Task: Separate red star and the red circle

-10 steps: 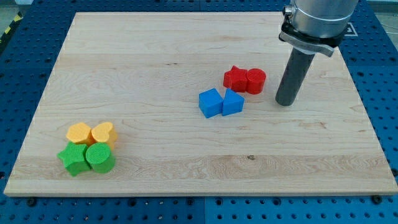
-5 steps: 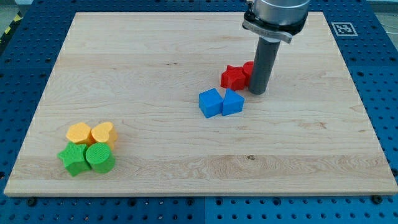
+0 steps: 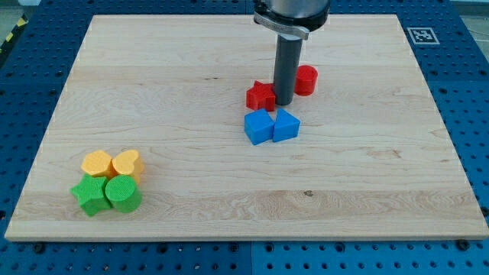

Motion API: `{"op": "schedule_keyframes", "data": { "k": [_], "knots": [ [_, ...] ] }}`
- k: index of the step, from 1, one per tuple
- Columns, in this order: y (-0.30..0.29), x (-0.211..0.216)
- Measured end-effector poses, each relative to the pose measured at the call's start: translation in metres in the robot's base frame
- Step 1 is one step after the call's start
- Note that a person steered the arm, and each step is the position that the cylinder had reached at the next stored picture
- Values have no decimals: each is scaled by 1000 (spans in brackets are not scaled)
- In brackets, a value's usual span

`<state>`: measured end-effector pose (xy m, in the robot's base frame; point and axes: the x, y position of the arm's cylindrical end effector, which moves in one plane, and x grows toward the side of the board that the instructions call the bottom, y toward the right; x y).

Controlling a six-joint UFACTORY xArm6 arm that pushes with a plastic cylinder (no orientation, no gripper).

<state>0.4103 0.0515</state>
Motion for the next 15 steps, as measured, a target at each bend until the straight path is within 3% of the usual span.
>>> {"op": "schedule_keyframes", "data": {
  "k": [3, 10, 12, 15],
  "knots": [
    [-17, -35],
    [-38, -28],
    [-38, -63],
    [-91, -66]
  ]
}}
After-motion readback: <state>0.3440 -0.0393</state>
